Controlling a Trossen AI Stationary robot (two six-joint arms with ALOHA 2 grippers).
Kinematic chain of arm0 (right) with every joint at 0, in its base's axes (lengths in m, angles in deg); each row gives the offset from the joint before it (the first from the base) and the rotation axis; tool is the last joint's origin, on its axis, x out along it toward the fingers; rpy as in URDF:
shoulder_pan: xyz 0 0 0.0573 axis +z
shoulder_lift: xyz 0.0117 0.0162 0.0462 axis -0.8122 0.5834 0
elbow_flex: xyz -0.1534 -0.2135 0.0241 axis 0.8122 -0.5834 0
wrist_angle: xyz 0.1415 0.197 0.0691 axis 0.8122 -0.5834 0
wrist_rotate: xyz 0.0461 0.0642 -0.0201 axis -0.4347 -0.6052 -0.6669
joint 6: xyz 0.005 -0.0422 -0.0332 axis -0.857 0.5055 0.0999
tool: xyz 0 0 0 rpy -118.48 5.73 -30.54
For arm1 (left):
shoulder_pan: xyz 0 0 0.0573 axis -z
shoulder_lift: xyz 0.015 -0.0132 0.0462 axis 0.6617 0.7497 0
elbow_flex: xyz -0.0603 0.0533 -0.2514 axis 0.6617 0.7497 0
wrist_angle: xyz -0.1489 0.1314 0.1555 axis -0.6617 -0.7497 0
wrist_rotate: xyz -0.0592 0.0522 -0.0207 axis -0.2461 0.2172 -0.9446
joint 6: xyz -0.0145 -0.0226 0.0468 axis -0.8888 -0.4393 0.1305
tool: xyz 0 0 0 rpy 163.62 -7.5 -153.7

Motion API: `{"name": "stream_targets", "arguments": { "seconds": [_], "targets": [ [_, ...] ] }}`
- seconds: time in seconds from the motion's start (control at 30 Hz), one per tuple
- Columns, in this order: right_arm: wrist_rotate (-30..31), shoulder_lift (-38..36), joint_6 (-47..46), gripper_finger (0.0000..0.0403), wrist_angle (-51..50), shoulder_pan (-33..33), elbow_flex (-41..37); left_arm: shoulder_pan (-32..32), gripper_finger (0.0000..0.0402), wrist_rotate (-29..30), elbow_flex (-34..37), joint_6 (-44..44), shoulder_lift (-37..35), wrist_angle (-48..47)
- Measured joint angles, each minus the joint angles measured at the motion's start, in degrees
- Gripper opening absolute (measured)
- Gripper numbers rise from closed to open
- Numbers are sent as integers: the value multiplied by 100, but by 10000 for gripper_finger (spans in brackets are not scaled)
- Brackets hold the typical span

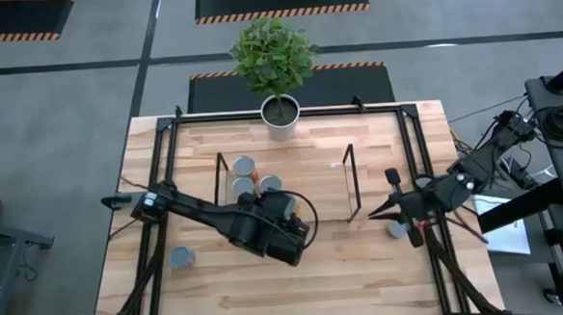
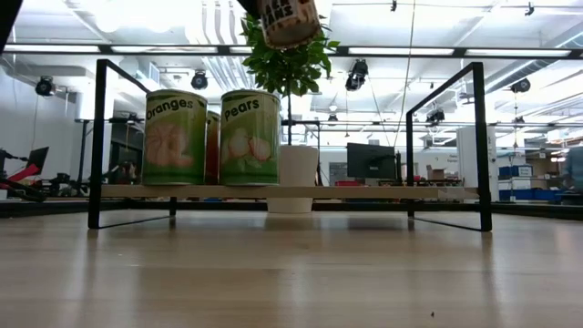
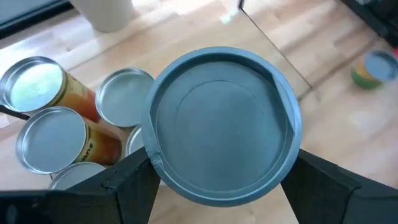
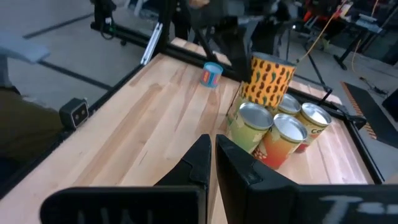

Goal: Pick and place cans onto a shelf
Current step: Put the canned spicy black beans on the shelf

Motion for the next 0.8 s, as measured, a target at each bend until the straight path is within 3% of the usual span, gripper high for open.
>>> {"name": "stream_targets", "arguments": {
  "seconds": [0.23,0.8],
  "targets": [
    [0,-360,135,13,194,0,-186,-62,277,104,195,204,-8,623],
    [-7,-385,194,13,223,0,-206,-346,277,89,874,1446,95,2463]
  ]
}}
